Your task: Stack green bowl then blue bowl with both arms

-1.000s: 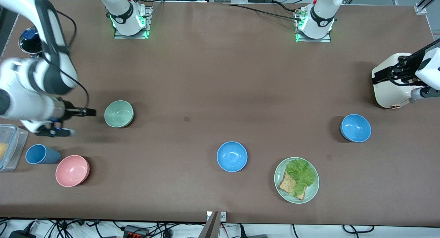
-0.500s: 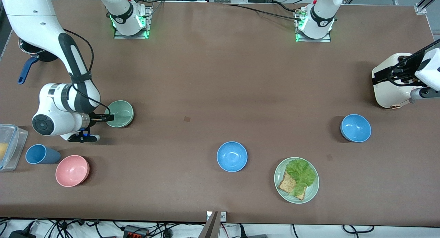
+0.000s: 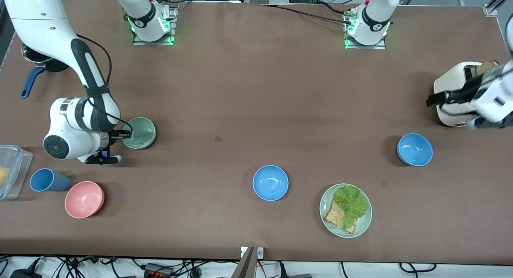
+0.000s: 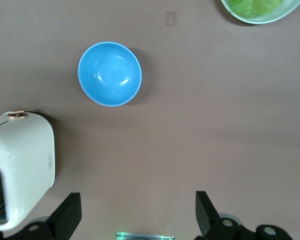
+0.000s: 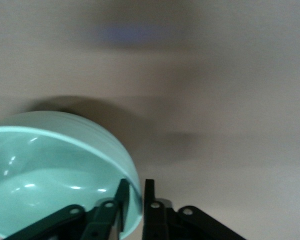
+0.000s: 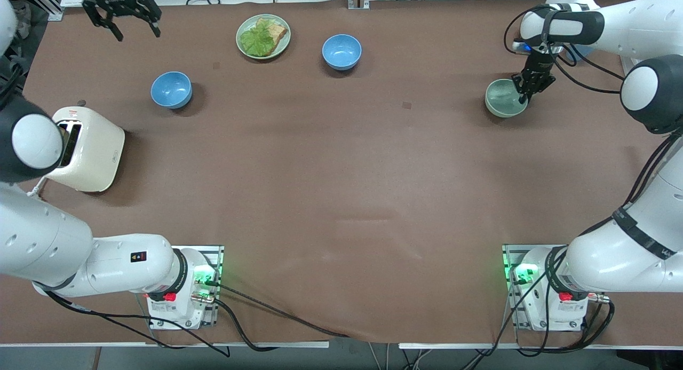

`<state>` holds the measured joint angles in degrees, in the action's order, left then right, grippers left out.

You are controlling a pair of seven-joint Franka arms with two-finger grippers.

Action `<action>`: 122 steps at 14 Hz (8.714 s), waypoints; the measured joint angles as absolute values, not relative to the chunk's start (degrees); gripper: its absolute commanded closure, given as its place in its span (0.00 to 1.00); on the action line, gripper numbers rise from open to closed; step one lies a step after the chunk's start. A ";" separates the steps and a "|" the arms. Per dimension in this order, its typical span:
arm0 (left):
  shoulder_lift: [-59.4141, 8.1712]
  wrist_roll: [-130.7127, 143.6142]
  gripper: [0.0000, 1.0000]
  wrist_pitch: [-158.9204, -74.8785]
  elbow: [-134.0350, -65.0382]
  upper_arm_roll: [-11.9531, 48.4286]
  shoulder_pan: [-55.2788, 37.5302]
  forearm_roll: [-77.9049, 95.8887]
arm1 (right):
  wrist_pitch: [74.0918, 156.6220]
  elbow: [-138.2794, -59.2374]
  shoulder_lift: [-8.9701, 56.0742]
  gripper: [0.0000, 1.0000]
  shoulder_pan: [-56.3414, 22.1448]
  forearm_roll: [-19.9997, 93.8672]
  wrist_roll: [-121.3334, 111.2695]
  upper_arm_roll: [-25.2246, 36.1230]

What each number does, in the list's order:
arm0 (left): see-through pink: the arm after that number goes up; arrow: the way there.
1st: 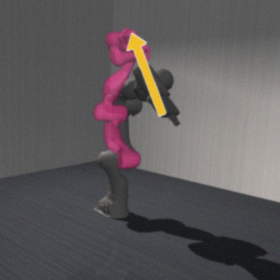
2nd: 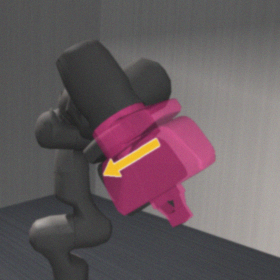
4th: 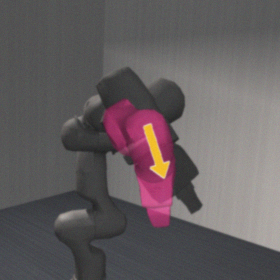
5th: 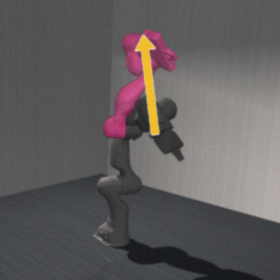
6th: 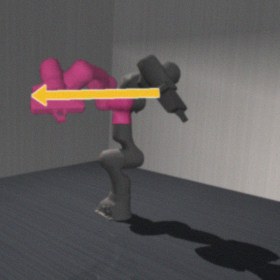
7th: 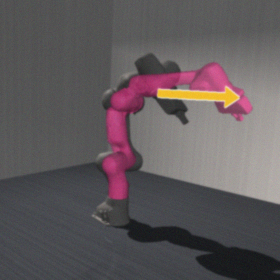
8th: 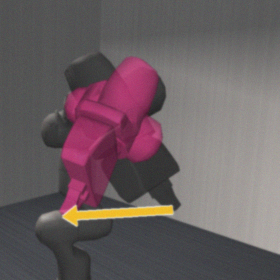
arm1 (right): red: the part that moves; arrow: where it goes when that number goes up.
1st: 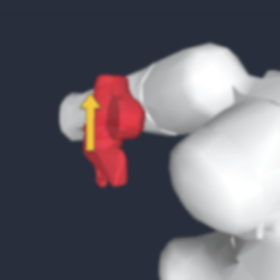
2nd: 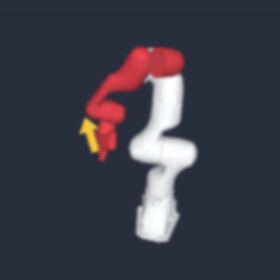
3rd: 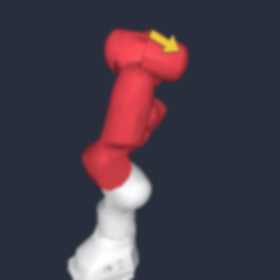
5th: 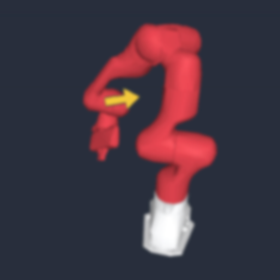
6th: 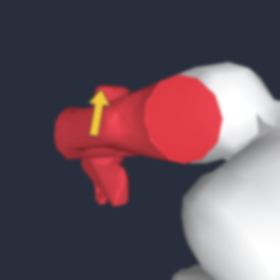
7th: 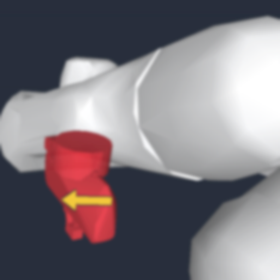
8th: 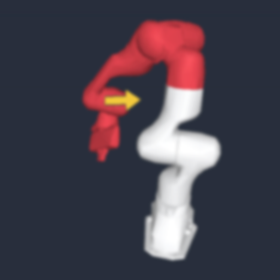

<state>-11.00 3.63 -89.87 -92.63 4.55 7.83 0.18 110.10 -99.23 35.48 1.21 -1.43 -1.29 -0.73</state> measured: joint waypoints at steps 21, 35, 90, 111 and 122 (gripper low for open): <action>-39.16 -14.53 0.29 -120.13 -92.98 3.97 18.74 -1.98 | 123.10 -91.87 41.95 0.01 -28.89 8.59 32.34 -15.02; -33.86 -17.82 1.00 -112.16 -94.47 7.45 18.70 -1.95 | 105.88 -77.53 29.66 0.00 -8.37 -1.88 25.35 -13.10; -35.11 75.25 0.68 -117.19 -97.78 44.26 -3.53 -20.27 | 99.42 -99.22 0.04 0.00 -0.16 -2.59 0.37 2.27; -22.12 12.84 0.00 -102.20 -88.94 39.19 29.97 -5.96 | 97.62 -99.10 -0.70 0.00 -0.19 -2.47 0.36 2.32; -3.75 9.69 0.00 -95.98 -90.91 0.32 -0.32 2.20 | 96.63 -99.10 -0.80 0.00 -0.17 -2.46 -2.19 2.52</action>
<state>-3.75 9.69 -95.98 -90.91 0.32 -0.32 2.20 96.63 -99.10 -0.80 -0.17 -2.46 -2.19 2.52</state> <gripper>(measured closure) 0.000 0.000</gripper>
